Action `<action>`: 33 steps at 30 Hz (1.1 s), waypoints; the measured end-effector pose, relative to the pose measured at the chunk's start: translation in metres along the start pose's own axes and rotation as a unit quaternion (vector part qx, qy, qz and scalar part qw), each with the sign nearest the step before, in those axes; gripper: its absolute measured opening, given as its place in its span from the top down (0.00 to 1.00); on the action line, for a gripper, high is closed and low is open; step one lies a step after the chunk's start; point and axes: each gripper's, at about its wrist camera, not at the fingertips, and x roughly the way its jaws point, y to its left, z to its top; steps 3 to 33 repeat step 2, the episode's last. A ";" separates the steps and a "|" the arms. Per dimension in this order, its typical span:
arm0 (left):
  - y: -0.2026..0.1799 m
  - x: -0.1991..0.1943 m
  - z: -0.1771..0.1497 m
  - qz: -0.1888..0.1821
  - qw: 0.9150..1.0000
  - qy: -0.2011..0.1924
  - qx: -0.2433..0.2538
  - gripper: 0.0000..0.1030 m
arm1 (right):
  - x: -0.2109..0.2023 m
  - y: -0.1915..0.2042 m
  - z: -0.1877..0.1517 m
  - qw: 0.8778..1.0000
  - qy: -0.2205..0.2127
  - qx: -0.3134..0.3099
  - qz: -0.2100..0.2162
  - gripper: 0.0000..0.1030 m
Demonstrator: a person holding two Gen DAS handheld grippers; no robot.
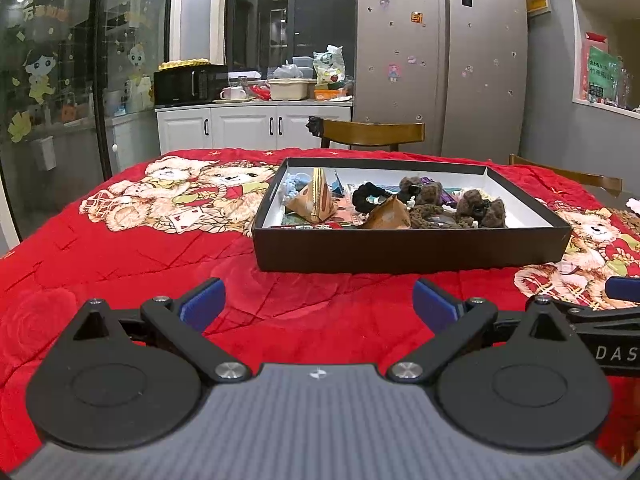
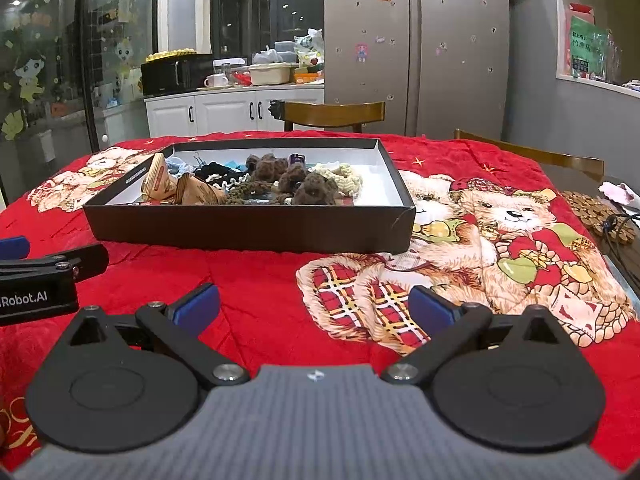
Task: Organize objects
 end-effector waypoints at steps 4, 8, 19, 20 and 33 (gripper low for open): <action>0.000 0.000 0.000 0.001 1.000 0.001 -0.001 0.01 | 0.000 0.000 0.000 1.000 0.000 0.000 0.000 0.00; 0.000 0.000 0.000 0.001 1.000 0.001 -0.001 0.01 | 0.000 0.000 0.000 1.000 0.000 0.000 0.000 0.00; 0.000 0.000 0.000 0.001 1.000 0.001 -0.001 0.01 | 0.000 0.000 0.000 1.000 0.000 0.000 0.000 0.00; 0.000 0.000 0.000 0.001 1.000 0.001 -0.001 0.01 | 0.000 0.000 0.000 1.000 0.000 0.000 0.000 0.00; 0.000 0.000 0.000 0.001 1.000 0.001 -0.001 0.01 | 0.000 0.000 0.000 1.000 0.000 0.000 0.000 0.00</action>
